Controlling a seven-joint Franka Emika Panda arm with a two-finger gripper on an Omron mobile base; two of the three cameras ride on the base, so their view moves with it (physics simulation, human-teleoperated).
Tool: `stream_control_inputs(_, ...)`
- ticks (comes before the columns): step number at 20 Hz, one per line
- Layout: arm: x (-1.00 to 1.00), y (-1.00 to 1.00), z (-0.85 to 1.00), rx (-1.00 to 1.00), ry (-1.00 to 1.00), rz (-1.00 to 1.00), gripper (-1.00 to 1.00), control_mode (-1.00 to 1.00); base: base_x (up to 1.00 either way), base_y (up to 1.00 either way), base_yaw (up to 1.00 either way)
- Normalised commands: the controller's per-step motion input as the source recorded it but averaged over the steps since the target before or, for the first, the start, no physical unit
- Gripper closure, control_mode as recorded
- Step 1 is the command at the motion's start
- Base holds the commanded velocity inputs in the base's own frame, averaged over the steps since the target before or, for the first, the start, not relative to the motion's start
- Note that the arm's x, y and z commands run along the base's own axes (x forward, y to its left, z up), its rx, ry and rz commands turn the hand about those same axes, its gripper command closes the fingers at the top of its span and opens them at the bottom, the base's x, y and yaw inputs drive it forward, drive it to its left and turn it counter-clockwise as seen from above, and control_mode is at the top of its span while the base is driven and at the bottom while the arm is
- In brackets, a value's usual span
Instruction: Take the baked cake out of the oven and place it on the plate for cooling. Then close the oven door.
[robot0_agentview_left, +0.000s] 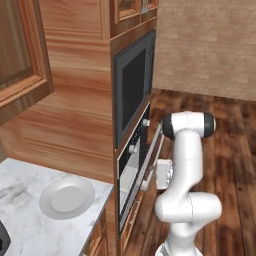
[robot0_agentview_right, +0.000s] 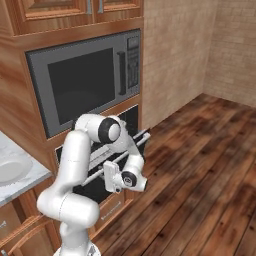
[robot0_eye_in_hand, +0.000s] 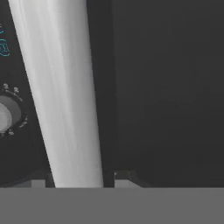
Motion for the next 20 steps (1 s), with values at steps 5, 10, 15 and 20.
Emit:
stream_control_inputs(5, 0.0, -1.0, -0.59, -0.03, 0.21, -0.05, 1.0, -1.0, 0.0, 0.0, 0.0)
stream_control_inputs(10, 0.0, -0.82, -0.49, -0.03, 0.21, -0.05, -1.0, -1.0, 0.0, 0.0, 0.0)
stream_control_inputs(15, -0.03, -0.95, -0.13, -0.06, 0.14, -0.12, -1.0, -1.0, 0.0, 0.0, 0.0)
stream_control_inputs(20, -0.22, -1.0, 0.43, 0.0, 0.01, -0.18, -1.0, -1.0, 0.0, 0.0, 0.0)
